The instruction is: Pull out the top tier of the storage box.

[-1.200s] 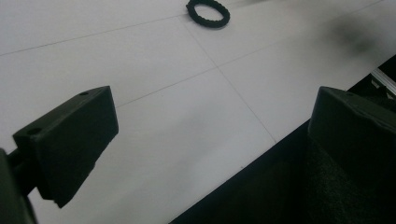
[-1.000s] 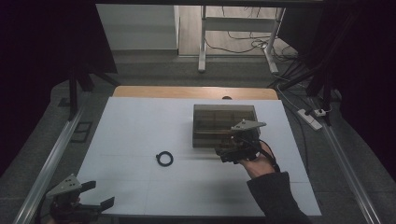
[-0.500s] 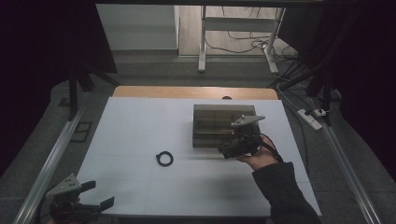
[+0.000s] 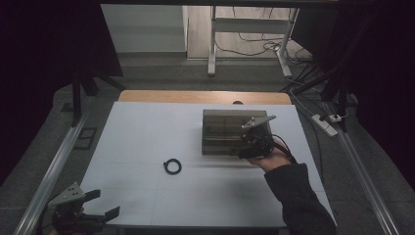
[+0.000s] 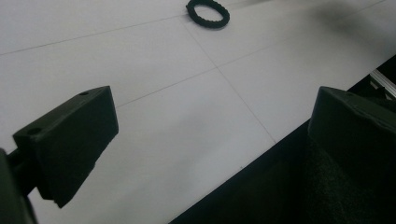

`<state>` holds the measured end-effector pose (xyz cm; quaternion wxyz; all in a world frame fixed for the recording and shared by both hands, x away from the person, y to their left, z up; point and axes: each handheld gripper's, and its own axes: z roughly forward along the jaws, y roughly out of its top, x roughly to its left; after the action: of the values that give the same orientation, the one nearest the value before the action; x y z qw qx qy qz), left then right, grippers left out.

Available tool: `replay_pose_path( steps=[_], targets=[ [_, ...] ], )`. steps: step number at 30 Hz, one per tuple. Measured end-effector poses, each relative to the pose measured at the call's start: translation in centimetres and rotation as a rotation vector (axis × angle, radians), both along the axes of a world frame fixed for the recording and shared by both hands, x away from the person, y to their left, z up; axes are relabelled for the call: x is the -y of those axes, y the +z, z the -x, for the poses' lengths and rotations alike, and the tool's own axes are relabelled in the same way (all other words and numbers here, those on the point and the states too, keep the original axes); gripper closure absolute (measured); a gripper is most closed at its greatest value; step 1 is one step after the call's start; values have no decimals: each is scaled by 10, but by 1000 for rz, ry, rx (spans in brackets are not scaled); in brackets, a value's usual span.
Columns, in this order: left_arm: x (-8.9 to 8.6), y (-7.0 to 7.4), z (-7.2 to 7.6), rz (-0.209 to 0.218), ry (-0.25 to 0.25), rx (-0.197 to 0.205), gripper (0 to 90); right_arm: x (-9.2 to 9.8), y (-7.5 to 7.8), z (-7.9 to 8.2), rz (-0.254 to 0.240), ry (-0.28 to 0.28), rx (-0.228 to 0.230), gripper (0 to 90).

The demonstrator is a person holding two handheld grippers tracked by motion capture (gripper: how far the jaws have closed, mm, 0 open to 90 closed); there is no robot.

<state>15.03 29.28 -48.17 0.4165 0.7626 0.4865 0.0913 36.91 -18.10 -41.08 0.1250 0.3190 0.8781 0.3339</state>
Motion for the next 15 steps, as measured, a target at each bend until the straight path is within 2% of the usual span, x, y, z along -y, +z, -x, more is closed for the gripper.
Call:
replay_pose_path(
  steps=[4, 12, 15],
  targets=[
    [0, 0, 0, 1, 0, 0, 7, 0, -1, -5, 17, 48, 8, 587],
    [0, 0, 0, 3, 0, 0, 7, 2, -7, -16, 42, 91, -17, 726],
    [0, 0, 0, 4, 0, -1, 7, 5, -9, -20, 36, 98, -24, 771]
  ],
)
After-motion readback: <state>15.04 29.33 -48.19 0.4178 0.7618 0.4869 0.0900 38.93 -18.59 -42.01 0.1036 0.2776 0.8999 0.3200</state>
